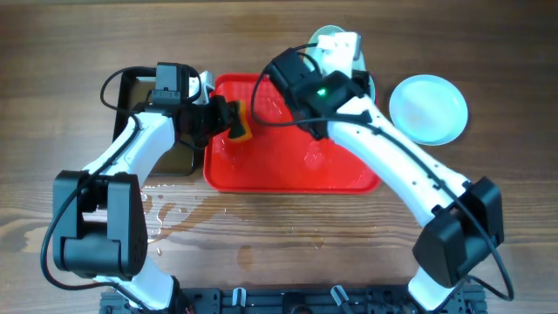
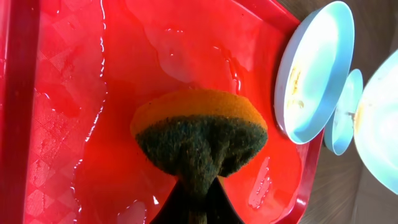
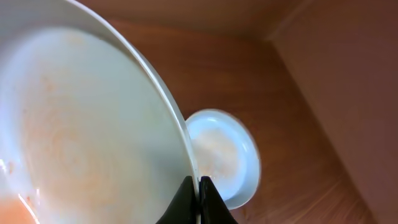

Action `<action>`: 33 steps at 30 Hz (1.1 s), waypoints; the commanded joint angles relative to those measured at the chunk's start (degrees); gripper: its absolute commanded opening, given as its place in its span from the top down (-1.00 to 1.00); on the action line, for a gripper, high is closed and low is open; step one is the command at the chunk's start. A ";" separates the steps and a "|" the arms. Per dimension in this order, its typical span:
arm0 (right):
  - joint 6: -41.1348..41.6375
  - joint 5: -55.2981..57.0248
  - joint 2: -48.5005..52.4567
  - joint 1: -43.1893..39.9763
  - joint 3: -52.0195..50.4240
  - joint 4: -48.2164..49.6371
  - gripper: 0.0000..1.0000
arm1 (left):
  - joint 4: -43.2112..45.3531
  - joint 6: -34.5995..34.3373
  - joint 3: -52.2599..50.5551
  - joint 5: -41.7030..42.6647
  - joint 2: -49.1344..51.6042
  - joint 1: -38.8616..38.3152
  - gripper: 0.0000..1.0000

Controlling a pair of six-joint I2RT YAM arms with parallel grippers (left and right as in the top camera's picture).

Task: Clean dirty plates on tray and stack at the side
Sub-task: 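Lift the plate with the right gripper and stack it on the side plate, then grasp the last plate rim with the right gripper, drag it left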

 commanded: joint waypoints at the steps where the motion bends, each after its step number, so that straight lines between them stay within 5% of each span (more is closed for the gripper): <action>1: 1.88 -10.62 -1.68 -8.48 -0.52 0.17 0.92 | 0.17 0.28 1.22 -0.17 -1.49 0.07 0.92; 7: -2.91 -34.10 -1.40 -31.12 -0.52 1.90 0.91 | 0.22 0.28 1.22 -0.85 -1.49 0.07 0.92; 13: -4.39 -43.85 2.01 -47.34 -0.55 2.12 0.92 | 0.22 0.28 1.20 -0.85 -1.49 0.07 0.92; 21: -7.87 -43.80 5.75 -48.26 -1.40 0.98 0.88 | 0.22 0.28 1.20 -2.32 -1.49 0.04 0.92; 24: -8.68 -44.52 5.75 -48.24 -1.40 1.20 0.34 | 0.20 0.28 1.22 -2.32 -1.49 0.07 0.92; 29: -22.84 -68.35 5.70 -46.47 -0.81 2.14 0.07 | 0.20 0.28 1.22 -2.80 -1.49 0.07 0.92; 33: -22.82 -70.86 5.97 -39.01 -0.70 5.68 -0.13 | 0.22 0.28 1.22 -4.02 -1.49 0.07 0.92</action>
